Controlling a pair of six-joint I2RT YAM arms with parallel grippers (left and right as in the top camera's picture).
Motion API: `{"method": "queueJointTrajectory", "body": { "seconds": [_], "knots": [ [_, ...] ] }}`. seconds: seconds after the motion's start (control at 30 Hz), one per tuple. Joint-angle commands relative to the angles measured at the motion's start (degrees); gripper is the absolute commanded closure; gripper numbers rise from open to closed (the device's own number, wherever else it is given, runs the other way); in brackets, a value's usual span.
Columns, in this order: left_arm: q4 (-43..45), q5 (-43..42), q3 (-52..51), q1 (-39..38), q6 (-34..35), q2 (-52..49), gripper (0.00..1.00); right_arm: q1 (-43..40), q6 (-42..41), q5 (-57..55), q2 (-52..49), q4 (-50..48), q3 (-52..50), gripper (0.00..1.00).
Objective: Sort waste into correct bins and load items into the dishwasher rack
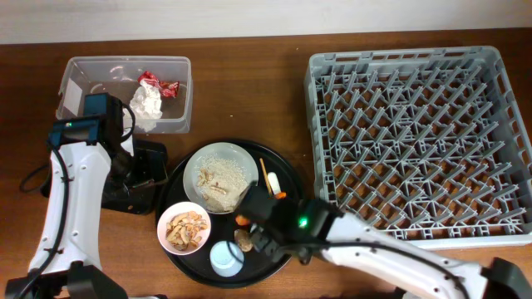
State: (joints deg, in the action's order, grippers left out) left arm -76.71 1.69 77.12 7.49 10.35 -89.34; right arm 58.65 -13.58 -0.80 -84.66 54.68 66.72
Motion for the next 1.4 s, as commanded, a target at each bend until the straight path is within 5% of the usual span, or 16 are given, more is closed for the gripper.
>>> {"method": "queueJointTrajectory", "body": {
  "seconds": [0.0, 0.2, 0.37, 0.47, 0.93, 0.97, 1.03, 1.07, 1.23, 1.37],
  "knots": [
    [0.2, -0.5, -0.5, 0.1, 0.7, 1.1, 0.01, -9.6, -0.4, -1.7, 2.6, 5.9, 9.9, 0.68],
    [0.2, -0.5, -0.5, 0.1, 0.7, 1.1, 0.01, -41.9, -0.2, -6.2, 2.6, 12.0, 20.6, 0.69],
    [0.2, -0.5, -0.5, 0.1, 0.7, 1.1, 0.01, -84.5, -0.3, -6.3, 2.5, 7.6, 20.6, 0.69],
    [0.1, -0.5, -0.5, 0.1, 0.7, 1.1, 0.01, -95.8, -0.5, -6.2, -1.2, 6.0, 20.6, 0.7],
    [0.9, -0.5, -0.5, 0.1, 0.7, 1.1, 0.01, -97.4, -0.5, -8.2, -17.9, 0.4, 20.3, 0.72],
    [0.9, -0.5, -0.5, 0.1, 0.7, 1.1, 0.01, -97.4, -0.5, -8.3, -17.9, 0.3, 20.3, 0.65],
    [0.9, -0.5, -0.5, 0.1, 0.7, 1.1, 0.01, -97.4, -0.5, -6.6, -17.9, 0.1, 20.3, 0.12],
    [0.9, -0.5, -0.5, 0.1, 0.7, 1.1, 0.01, -97.4, -0.4, -1.3, -17.6, -0.1, 20.8, 0.04],
    [0.9, -0.5, -0.5, 0.1, 0.7, 1.1, 0.01, -92.4, 3.5, 8.8, -9.7, 4.5, 26.3, 0.02],
    [1.0, -0.5, -0.5, 0.1, 0.7, 1.1, 0.01, -72.0, 13.0, 12.6, -2.4, 15.6, 26.2, 0.02]
  ]
}}
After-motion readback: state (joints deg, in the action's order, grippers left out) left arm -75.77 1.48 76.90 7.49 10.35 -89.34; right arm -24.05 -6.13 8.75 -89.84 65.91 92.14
